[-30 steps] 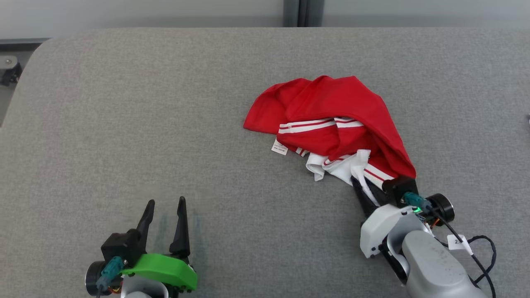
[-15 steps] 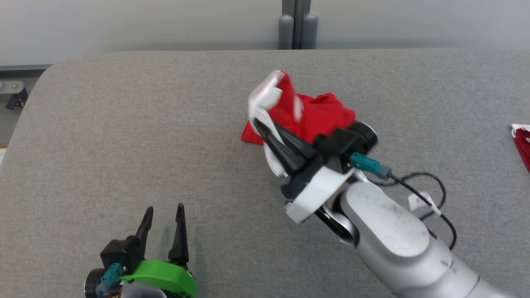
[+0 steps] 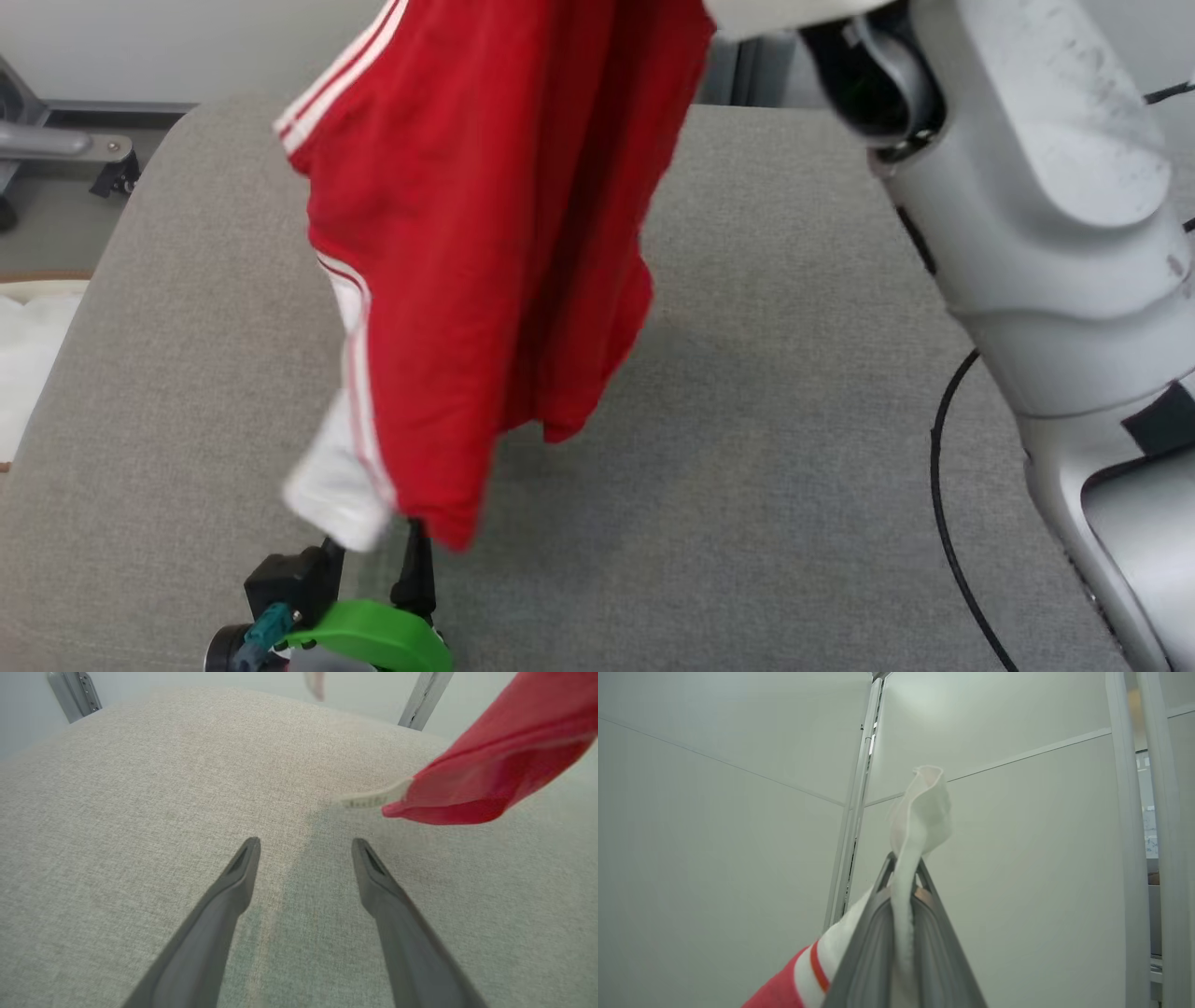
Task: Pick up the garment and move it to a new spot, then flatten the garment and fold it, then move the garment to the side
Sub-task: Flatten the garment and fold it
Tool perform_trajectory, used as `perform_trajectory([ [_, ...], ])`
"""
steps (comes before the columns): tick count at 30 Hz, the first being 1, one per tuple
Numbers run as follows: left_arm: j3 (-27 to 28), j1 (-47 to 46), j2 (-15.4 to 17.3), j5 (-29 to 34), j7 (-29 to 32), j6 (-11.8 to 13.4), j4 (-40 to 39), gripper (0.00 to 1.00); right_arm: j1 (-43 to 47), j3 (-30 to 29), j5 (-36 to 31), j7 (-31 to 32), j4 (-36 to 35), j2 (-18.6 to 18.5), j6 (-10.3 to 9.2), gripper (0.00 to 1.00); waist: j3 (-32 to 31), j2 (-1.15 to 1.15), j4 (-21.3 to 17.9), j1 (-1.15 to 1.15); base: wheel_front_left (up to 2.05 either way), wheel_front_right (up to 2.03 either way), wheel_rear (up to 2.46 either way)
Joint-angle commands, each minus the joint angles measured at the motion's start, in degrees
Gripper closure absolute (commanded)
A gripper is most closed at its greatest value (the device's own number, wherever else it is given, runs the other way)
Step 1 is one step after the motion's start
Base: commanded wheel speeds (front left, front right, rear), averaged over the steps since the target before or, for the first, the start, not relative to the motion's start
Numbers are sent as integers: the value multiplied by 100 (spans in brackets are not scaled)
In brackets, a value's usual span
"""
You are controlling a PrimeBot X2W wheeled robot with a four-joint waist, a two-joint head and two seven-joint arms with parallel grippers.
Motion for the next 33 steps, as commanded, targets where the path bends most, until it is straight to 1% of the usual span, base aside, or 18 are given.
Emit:
perform_trajectory([
  [1,21,-128,16,-31,-3,43,-28,0,-15,-221,-206,-9,229,-23,-7,100,171,0,76,0,0,0,0],
  [4,81,-160,15,-61,-3,74,-49,0,73,-713,-747,-9,698,-24,-7,100,284,0,-5,0,0,0,0],
  [6,123,-205,15,-40,-3,77,-56,0,304,-1083,-1261,-9,1125,-43,-7,100,359,0,-88,0,0,0,0],
  [9,135,-272,13,6,-3,44,-82,0,756,-1615,-1970,-10,1817,-359,-8,100,435,0,-206,0,0,0,0],
  [12,78,-341,15,-1,-3,16,-100,0,1292,-2259,-2471,-10,2588,-668,-7,100,492,0,-304,0,0,0,0],
  [13,60,-379,15,-12,-3,6,-118,0,1453,-2504,-2635,-10,2834,-773,-7,88,527,0,-343,0,0,0,0],
  [14,34,-430,15,-11,-3,-5,-136,0,1550,-2731,-2784,-10,2960,-870,-7,10,547,0,-370,0,0,0,0],
  [15,1,-472,15,-5,-3,-17,-144,0,1699,-2948,-2982,-11,3052,-971,-7,0,561,0,-398,0,0,0,0],
  [17,-52,-503,16,-4,-2,-23,-158,0,2008,-3335,-3166,-11,3067,-984,-7,0,559,0,-474,0,0,0,0],
  [19,-76,-536,17,5,-3,-33,-194,0,2313,-3613,-3280,-10,2922,-891,-7,0,538,0,-582,0,0,0,0],
  [22,-144,-573,15,60,-3,-78,-269,0,2723,-3820,-3295,-10,2545,-767,-7,0,474,0,-712,0,0,0,0],
  [27,-347,-537,16,131,-3,-194,-441,0,3545,-3738,-2993,-9,1767,-488,-7,0,305,0,-906,0,0,0,0],
  [33,-745,-493,20,265,-2,-301,-315,0,4385,-3554,-2769,-10,967,-327,-7,0,183,0,-1028,0,0,0,0],
])
